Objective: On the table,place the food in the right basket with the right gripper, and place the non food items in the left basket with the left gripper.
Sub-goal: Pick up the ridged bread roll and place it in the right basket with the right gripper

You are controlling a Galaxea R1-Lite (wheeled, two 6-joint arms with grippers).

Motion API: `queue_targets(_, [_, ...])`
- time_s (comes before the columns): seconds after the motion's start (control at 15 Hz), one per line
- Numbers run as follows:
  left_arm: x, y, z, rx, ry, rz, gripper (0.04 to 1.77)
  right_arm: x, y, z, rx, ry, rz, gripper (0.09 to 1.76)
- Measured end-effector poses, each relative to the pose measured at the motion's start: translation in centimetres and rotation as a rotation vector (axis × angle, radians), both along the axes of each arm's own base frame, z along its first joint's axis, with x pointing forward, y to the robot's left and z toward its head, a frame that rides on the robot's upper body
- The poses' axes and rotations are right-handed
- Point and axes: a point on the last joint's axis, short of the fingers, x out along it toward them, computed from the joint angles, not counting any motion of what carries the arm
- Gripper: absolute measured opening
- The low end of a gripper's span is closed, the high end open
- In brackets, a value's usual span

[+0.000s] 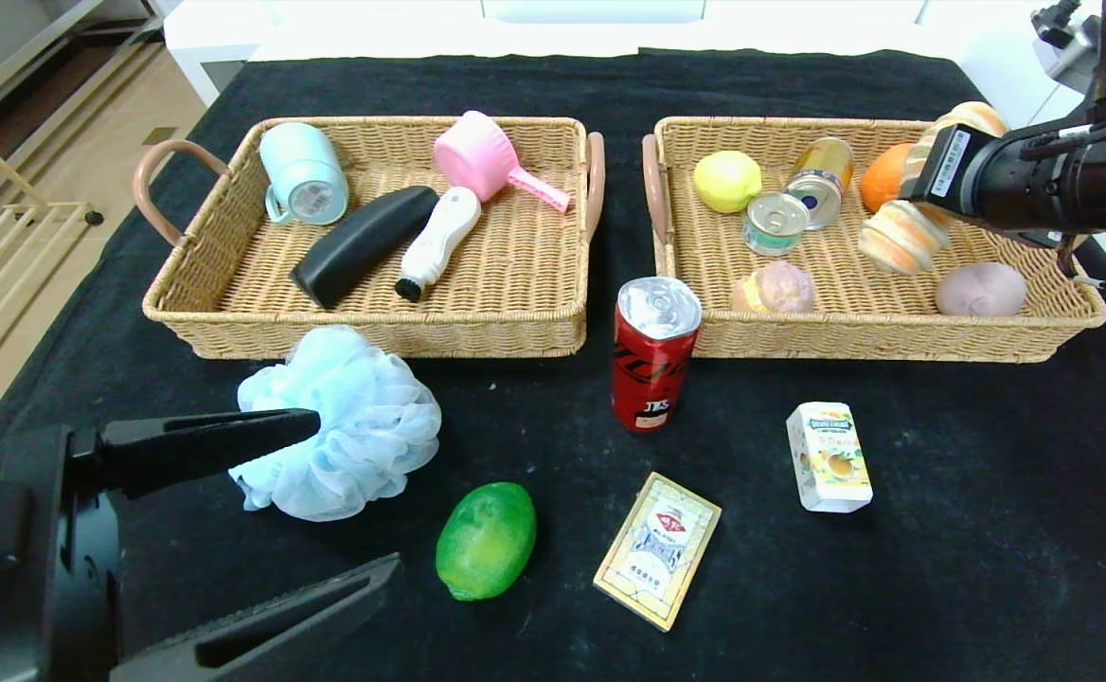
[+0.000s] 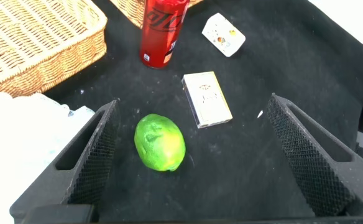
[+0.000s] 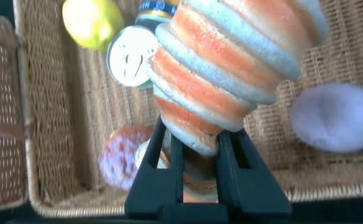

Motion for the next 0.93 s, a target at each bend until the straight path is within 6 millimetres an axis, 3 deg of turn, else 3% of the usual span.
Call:
queue_targets(0.27, [-0.06,0.06,0.09,-0.002,-0.005,0.002,1.72,1.14,-0.71,-0.49,0.002,-0.006,-0.03,0.4])
queue_targets(0.6, [-0.07,0.08,0.12,-0.002,-0.007,0.003,1.72,1.36,-0.9,-0.59,0.001,-0.006,-0.037,0.99])
queue_targets(0.93, [-0.11,0.11,0.15,0.0,-0.013,0.002,1.72,1.32,-0.7,-0.8,-0.011,0.002,-0.028,1.33])
